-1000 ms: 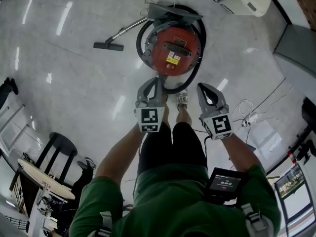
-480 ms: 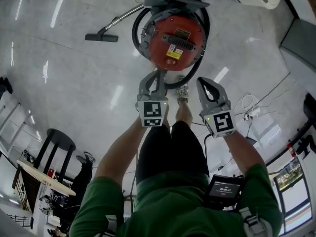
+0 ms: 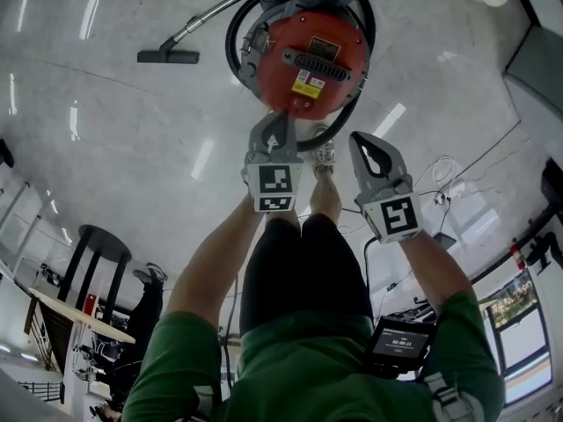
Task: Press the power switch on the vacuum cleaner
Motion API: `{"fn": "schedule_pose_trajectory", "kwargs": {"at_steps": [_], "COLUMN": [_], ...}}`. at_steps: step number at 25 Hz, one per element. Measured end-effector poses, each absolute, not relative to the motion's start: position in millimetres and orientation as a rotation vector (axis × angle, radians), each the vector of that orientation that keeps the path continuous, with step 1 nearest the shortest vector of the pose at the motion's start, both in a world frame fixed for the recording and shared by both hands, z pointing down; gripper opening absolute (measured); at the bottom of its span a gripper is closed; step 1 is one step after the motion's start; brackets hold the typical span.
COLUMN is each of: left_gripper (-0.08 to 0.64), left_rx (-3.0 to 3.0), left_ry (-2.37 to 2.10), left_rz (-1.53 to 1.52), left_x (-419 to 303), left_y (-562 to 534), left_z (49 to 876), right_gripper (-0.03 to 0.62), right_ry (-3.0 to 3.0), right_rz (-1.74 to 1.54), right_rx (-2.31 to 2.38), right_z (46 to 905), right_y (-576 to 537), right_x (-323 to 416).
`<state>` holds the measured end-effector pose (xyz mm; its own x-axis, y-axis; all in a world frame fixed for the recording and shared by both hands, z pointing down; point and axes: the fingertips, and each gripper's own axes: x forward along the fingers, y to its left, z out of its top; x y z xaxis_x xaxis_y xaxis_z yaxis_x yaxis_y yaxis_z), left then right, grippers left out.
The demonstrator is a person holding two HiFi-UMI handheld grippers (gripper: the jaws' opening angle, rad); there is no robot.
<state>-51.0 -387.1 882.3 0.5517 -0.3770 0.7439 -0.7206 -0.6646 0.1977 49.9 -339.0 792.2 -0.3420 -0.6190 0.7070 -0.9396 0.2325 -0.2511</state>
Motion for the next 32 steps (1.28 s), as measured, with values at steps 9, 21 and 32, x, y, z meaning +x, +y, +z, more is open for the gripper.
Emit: {"fn": "schedule_pose_trajectory", "kwargs": {"at_steps": [9, 21, 32], "left_gripper": [0.009, 0.009, 0.008], "left_rx": [2.274, 2.263, 2.285], "left_ry": [-0.839, -0.821, -0.803], "left_rz": [0.977, 0.993, 0.998], "left_x": [-44, -40, -40], "left_y": [-384, -385, -384], "left_z": [910, 917, 918], "right_gripper": [0.002, 0.002, 0.002], "right_ry": [-2.057, -2.057, -2.054], "right_rz": [0.939, 0.961, 0.971], "right_rx": [1.433, 1.432, 1.442], "right_z": [805, 807, 809], "right_y": [-340, -337, -336], "right_x": [43, 44, 46]}}
